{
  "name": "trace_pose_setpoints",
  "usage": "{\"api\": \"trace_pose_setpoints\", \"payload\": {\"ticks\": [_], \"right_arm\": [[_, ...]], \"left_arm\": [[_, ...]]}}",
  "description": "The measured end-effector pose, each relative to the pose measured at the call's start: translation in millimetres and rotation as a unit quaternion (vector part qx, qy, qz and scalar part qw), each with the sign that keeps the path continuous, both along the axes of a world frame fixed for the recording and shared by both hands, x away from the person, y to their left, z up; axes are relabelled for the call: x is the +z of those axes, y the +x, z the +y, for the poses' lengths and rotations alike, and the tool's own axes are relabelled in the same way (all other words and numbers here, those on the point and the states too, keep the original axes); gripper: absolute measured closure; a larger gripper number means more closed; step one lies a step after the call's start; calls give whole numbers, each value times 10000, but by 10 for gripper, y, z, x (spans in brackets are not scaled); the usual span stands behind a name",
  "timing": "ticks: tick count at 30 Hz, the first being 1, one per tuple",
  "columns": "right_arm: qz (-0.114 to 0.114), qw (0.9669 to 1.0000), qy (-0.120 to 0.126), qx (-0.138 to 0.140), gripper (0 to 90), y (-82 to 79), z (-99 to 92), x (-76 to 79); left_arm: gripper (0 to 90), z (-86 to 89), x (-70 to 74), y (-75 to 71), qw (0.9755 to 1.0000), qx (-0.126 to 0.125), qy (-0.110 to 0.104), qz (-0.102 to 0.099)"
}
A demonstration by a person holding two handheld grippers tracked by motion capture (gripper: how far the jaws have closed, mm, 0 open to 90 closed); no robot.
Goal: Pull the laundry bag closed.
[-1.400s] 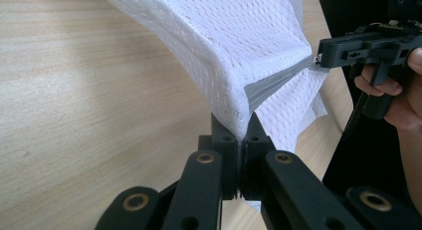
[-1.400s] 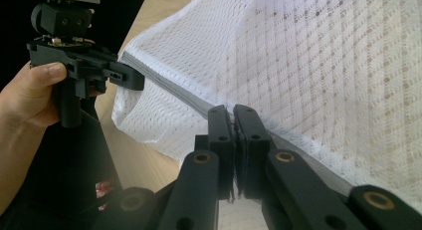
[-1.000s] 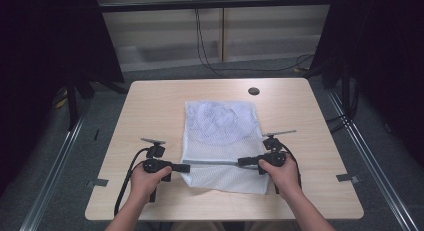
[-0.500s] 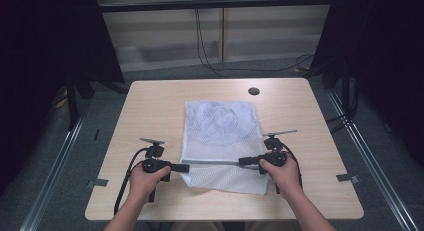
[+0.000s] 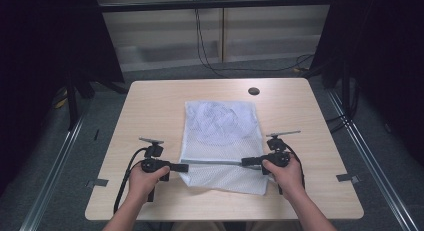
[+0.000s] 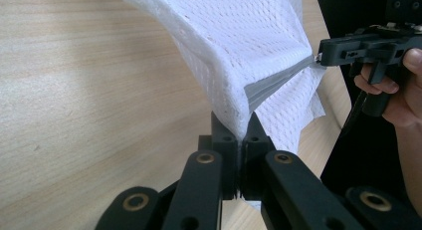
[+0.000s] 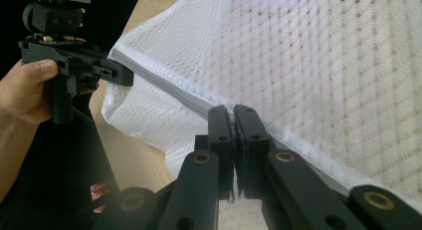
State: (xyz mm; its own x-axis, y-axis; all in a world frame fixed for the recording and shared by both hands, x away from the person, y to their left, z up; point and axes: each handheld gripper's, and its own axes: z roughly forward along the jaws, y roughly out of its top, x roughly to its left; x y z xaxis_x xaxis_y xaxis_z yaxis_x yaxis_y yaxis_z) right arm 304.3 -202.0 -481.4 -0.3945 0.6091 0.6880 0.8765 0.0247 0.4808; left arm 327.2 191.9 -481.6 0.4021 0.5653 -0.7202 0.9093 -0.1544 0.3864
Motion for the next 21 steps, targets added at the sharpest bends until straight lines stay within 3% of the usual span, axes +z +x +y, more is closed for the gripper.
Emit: {"api": "trace_pose_setpoints", "payload": {"ticks": [16,21], "right_arm": [[-12,9999,29,-163,867,-65,-133,18],[-14,9998,10,-197,867,-67,-149,20]], "left_arm": [[886,19,-13,22,9999,-106,25,-32],[886,33,-5,18,10000,-24,30,-3]]}}
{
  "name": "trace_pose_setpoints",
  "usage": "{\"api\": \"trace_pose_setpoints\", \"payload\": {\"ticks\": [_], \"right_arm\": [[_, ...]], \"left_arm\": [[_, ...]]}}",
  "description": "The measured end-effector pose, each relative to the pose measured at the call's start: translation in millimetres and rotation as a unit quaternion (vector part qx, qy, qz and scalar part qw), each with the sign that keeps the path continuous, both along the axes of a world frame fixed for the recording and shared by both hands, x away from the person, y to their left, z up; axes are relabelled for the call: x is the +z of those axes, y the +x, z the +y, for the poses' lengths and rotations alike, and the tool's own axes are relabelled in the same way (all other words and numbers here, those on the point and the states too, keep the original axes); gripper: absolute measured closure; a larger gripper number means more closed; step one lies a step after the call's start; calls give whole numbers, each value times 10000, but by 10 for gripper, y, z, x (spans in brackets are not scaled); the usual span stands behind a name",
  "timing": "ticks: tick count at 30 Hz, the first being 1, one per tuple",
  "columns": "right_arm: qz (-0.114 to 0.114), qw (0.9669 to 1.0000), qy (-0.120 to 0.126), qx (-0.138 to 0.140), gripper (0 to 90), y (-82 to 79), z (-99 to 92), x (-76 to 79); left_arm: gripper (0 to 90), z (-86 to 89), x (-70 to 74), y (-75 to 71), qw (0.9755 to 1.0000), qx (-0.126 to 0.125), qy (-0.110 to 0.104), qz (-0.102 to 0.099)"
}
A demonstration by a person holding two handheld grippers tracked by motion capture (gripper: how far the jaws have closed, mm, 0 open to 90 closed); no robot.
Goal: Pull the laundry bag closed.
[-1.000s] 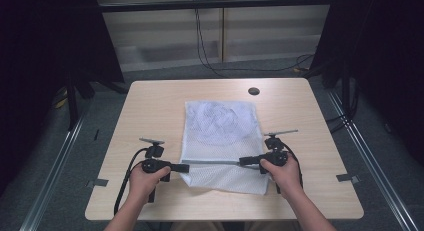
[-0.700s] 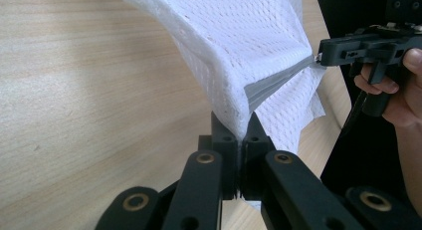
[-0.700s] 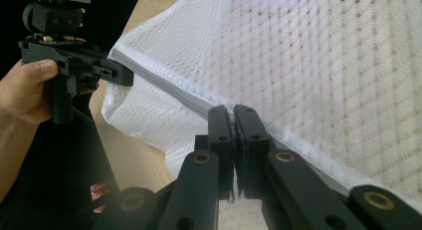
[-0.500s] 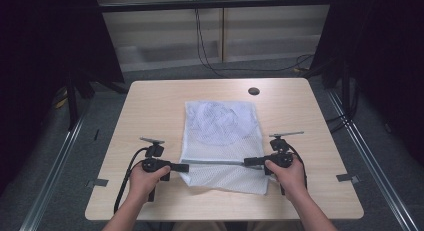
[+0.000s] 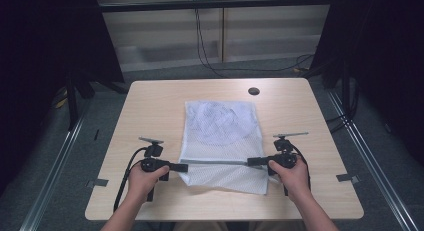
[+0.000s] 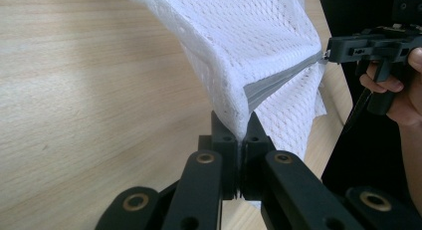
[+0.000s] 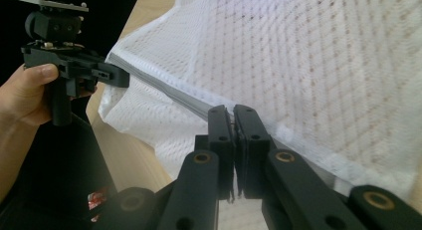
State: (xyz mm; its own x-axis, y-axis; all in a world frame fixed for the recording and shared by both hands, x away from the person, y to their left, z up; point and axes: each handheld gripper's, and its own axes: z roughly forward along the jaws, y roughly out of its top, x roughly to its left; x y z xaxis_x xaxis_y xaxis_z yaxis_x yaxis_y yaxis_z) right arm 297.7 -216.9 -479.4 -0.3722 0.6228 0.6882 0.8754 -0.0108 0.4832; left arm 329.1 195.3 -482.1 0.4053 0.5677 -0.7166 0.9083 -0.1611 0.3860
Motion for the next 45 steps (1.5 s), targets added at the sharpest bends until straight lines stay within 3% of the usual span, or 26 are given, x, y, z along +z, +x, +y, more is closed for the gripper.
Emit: {"api": "trace_pose_setpoints", "payload": {"ticks": [18,20,21,45], "right_arm": [[-11,9999,-53,-137,867,-19,-111,9],[2,9999,-64,-149,867,-21,-132,10],[-24,9998,-68,-176,867,-22,-145,8],[-1,9993,-61,-377,867,-80,-328,18]], "left_arm": [[885,55,14,-9,10000,50,64,-24],[886,77,10,1,9999,23,116,-99],[886,72,17,-7,9999,125,73,-46],[886,117,18,-1,10000,63,33,-66]]}}
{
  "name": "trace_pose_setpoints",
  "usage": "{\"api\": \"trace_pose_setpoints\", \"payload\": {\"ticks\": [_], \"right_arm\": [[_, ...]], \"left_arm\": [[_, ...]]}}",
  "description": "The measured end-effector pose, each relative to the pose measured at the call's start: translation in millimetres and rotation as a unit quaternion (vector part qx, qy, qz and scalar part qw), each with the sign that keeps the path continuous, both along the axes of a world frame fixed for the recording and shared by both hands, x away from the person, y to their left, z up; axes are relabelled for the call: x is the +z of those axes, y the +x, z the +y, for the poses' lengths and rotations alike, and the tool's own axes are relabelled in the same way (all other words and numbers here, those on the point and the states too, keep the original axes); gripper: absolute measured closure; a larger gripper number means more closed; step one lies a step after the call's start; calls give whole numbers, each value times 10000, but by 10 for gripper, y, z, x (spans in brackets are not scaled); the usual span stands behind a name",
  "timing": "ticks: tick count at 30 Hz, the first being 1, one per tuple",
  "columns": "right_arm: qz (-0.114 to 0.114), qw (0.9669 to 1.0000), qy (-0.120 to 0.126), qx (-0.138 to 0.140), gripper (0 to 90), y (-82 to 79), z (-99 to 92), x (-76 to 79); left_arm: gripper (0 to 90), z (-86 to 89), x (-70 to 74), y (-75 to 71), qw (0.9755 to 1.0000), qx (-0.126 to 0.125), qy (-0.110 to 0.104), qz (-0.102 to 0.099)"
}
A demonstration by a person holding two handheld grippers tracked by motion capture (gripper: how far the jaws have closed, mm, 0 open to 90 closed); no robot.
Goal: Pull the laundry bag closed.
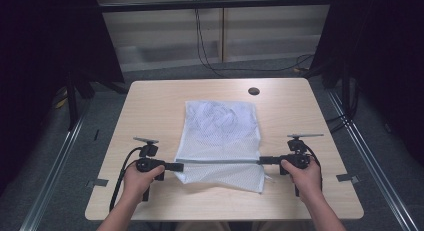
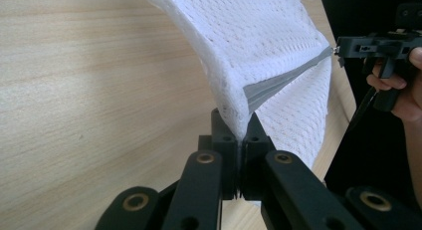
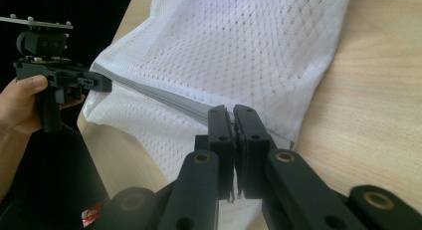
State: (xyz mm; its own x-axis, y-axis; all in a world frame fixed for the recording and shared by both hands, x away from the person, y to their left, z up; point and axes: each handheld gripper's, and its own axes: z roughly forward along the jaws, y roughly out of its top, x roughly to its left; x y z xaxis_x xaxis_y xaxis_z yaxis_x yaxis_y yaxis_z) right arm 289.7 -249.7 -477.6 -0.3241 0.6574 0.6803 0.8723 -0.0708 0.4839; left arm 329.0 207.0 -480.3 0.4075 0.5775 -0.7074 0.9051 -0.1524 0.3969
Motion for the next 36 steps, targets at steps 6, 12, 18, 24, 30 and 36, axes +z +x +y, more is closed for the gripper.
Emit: {"api": "trace_pose_setpoints", "payload": {"ticks": [6,12,18,24,30,36], "right_arm": [[7,10000,-6,-53,867,-3,-49,-1],[10,9999,-121,-71,868,-4,-61,3],[9,9999,-142,-53,868,-2,-74,8],[-10,9999,-138,-51,864,4,-99,-4],[-137,9997,-178,-45,830,2,-85,24],[-160,9996,-181,-168,712,7,-82,28]], "left_arm": [[886,18,6,-5,10000,-56,41,-48],[886,7,8,-23,10000,23,-6,-38],[886,12,2,-21,9999,-91,30,-57],[870,-29,16,-48,9995,-172,-238,-112],[612,-36,34,-69,9994,-95,-176,-269],[363,2,70,-78,9980,30,-28,-632]]}}
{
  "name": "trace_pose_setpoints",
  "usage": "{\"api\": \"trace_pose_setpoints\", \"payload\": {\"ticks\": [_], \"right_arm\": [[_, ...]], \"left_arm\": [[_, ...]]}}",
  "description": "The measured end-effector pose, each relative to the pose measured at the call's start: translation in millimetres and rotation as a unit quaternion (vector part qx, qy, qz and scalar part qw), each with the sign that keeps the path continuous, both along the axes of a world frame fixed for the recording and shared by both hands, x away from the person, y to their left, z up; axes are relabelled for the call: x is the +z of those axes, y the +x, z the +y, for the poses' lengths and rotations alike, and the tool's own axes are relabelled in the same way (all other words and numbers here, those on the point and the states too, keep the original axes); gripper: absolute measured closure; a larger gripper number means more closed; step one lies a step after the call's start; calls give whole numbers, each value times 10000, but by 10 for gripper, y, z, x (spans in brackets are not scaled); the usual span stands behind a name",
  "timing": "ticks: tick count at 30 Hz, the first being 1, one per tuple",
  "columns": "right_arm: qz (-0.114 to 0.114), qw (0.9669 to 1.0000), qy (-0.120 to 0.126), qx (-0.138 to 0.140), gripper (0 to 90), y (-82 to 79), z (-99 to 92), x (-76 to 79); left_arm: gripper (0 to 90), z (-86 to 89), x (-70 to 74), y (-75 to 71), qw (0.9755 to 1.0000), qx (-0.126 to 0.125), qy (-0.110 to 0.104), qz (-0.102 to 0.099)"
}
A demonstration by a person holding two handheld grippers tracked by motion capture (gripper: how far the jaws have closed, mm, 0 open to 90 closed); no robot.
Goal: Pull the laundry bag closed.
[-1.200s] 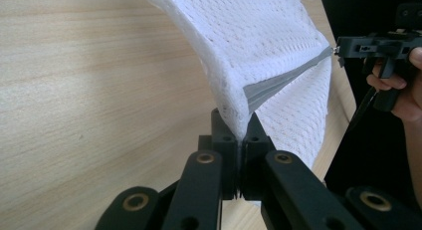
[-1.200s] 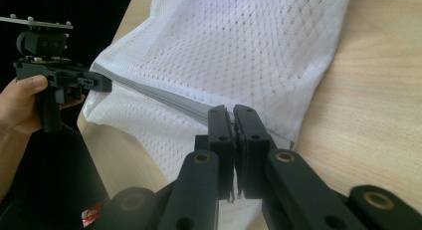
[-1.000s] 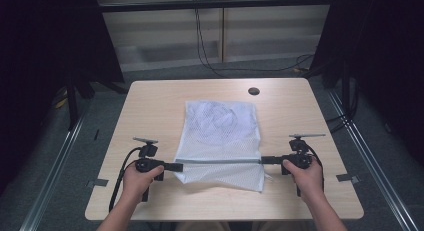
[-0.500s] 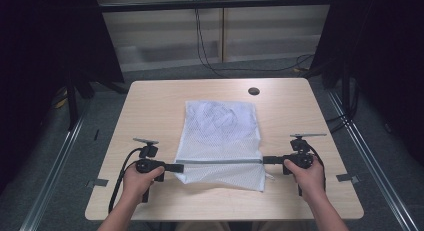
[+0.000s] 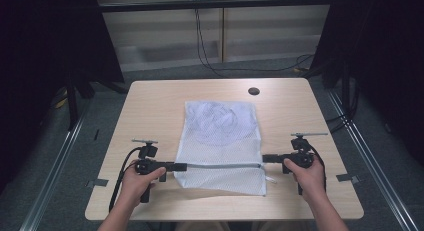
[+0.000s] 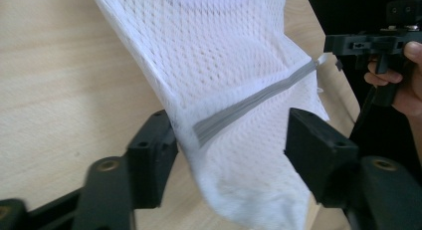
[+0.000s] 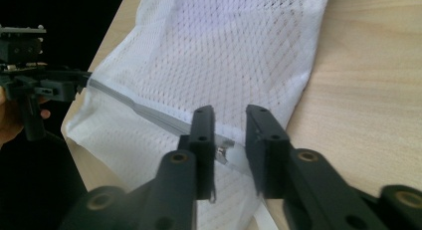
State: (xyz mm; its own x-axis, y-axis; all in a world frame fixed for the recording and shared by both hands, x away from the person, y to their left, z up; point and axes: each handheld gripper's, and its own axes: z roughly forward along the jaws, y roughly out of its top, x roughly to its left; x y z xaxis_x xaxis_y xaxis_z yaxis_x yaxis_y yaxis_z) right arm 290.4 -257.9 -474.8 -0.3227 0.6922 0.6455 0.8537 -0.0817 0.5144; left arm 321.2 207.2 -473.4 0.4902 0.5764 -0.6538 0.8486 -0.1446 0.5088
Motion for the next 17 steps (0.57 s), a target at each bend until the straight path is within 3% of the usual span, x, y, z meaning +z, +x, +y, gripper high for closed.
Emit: {"api": "trace_pose_setpoints", "payload": {"ticks": [3,4,5,6,9,13,17], "right_arm": [[-45,10000,-11,-27,664,8,9,10],[-55,10000,-13,-48,637,10,13,14],[-62,10000,-10,-68,611,14,17,15],[-92,9999,-41,-90,588,18,21,16],[-214,9996,-179,-104,517,31,46,29],[-465,9982,-348,-163,428,55,68,59],[-500,9977,-429,-152,362,75,84,68]], "left_arm": [[310,38,48,-3,9995,85,177,-261],[302,38,48,-3,9995,85,177,-261],[286,63,100,-8,9985,243,197,-459],[269,63,100,-8,9985,243,197,-459],[226,87,165,-11,9949,425,282,-869],[193,78,121,4,9930,350,490,-1014],[193,85,75,24,9925,353,569,-1020]]}}
